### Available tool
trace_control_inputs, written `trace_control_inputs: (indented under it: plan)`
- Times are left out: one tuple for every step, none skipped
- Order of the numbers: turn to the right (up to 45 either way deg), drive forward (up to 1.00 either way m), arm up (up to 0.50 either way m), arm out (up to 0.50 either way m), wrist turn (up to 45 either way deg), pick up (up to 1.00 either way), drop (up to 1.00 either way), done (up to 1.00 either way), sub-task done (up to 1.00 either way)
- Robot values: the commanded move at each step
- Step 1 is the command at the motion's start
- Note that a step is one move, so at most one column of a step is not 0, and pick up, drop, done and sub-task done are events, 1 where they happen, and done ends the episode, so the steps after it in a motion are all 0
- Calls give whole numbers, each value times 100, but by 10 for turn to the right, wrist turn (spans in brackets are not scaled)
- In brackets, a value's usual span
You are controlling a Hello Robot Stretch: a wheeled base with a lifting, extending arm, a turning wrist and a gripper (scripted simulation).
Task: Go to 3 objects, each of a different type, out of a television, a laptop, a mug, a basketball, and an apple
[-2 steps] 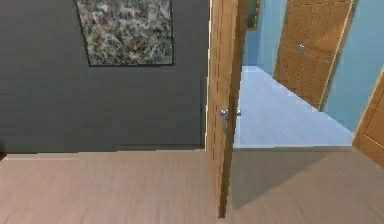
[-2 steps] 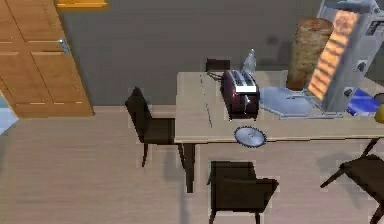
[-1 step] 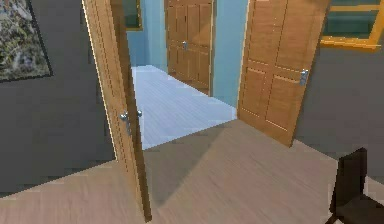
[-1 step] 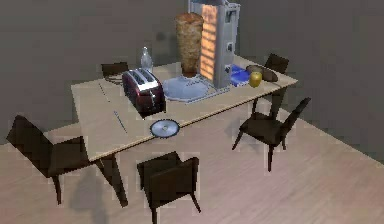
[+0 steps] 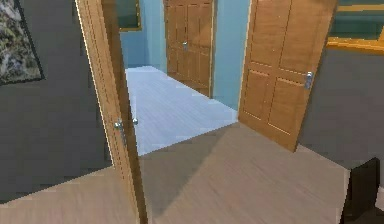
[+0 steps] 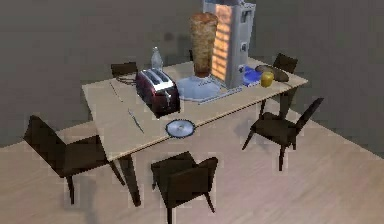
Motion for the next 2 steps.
trace_control_inputs:
  plan:
    - [120,0,0,0,0,0,0,0,0]
    - [0,100,0,0,0,0,0,0,0]
